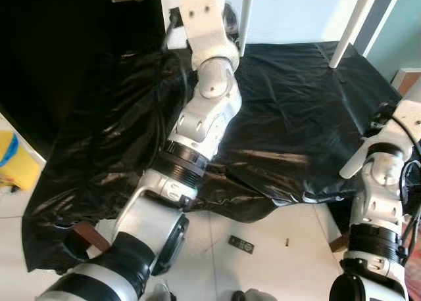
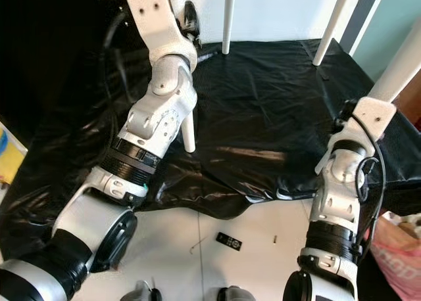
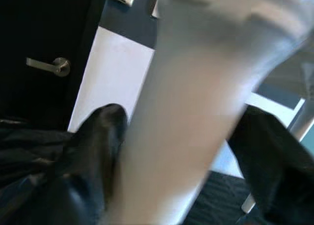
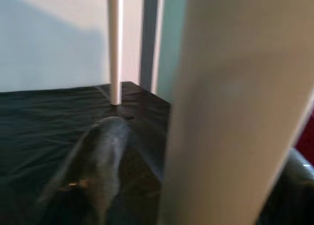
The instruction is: Building children table
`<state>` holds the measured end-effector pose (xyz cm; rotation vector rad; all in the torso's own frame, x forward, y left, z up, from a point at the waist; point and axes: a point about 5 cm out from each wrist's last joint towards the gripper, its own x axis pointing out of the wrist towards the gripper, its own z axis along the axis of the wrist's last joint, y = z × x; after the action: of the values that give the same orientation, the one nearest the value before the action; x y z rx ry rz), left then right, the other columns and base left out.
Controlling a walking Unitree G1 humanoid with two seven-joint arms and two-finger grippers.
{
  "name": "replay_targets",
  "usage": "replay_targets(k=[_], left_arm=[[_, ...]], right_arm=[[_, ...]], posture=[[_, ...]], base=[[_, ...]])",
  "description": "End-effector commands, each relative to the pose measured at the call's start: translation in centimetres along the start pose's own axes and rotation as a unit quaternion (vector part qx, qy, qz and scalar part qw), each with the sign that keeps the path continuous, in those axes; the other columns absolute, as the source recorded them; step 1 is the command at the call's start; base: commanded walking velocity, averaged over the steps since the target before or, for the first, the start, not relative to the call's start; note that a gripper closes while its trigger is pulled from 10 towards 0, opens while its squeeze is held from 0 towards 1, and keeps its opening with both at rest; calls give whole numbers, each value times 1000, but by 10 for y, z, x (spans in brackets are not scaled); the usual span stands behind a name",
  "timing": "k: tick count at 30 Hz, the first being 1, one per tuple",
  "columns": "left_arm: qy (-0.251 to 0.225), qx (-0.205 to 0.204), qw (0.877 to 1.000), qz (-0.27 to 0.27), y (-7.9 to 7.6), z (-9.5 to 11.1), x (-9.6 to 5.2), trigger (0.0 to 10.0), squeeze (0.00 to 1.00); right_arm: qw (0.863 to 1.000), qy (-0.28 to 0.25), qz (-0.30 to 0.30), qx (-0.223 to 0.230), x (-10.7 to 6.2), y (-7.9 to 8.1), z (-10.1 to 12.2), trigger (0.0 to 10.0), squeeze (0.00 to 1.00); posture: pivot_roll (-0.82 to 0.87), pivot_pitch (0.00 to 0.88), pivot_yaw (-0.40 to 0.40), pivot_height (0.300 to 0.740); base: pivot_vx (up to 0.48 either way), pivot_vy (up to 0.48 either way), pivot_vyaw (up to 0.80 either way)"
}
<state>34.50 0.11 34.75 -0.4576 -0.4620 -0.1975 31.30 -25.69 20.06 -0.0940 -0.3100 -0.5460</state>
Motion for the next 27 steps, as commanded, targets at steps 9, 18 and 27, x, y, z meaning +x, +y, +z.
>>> replay_targets(k=[9,18,27], left_arm=[[4,12,968,-251,-34,-1,-16,10000,1000],[43,41,958,-280,-21,-15,-33,10000,0],[107,92,954,-265,16,-45,-61,10000,0]], right_arm=[[998,0,55,8,-13,25,-10,10000,486],[999,-9,37,12,-24,21,-12,10000,0],[999,-8,19,28,-32,15,-19,10000,0]], posture=[[45,76,-21,740],[54,76,-19,740],[70,77,-16,740]], base=[[0,0,0],[0,0,0],[0,0,0]])
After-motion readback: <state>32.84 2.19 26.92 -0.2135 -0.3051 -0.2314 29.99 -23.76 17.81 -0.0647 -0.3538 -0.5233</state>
